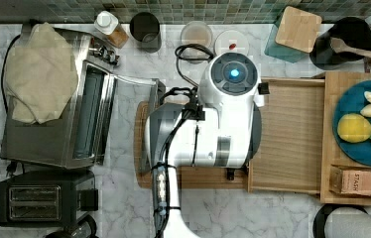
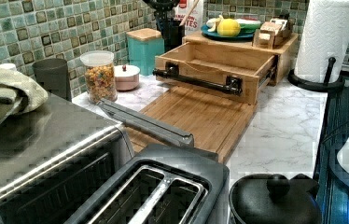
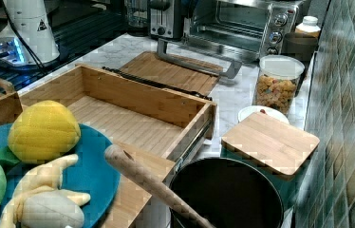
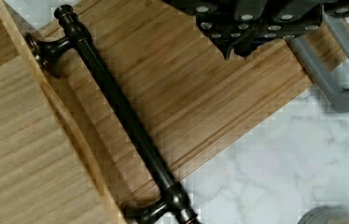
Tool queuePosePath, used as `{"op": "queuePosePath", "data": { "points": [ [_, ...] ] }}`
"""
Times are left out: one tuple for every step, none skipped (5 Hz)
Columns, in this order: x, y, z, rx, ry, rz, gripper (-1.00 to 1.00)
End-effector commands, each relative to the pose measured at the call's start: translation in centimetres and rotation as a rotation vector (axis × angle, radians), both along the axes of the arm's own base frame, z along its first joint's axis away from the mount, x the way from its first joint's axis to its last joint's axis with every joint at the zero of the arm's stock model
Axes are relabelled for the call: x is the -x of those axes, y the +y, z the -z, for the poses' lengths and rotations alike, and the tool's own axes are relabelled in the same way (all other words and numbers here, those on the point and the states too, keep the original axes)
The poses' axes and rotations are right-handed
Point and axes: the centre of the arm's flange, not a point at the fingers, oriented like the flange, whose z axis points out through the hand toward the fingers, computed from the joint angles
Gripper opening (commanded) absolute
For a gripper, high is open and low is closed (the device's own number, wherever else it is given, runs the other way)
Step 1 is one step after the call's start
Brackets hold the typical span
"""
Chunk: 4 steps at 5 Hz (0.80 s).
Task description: Close the drawer.
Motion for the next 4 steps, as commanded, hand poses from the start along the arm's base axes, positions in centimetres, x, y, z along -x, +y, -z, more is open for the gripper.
{"op": "queuePosePath", "data": {
  "points": [
    [3.9, 2.1, 5.8, -0.006, -0.057, -0.345, -1.00],
    [4.0, -0.2, 7.5, 0.004, -0.029, -0.419, -1.00],
    [4.6, -1.0, 9.3, 0.026, -0.021, -0.453, -1.00],
    [5.5, -1.3, 11.4, 0.043, -0.048, -0.460, -1.00]
  ]
}}
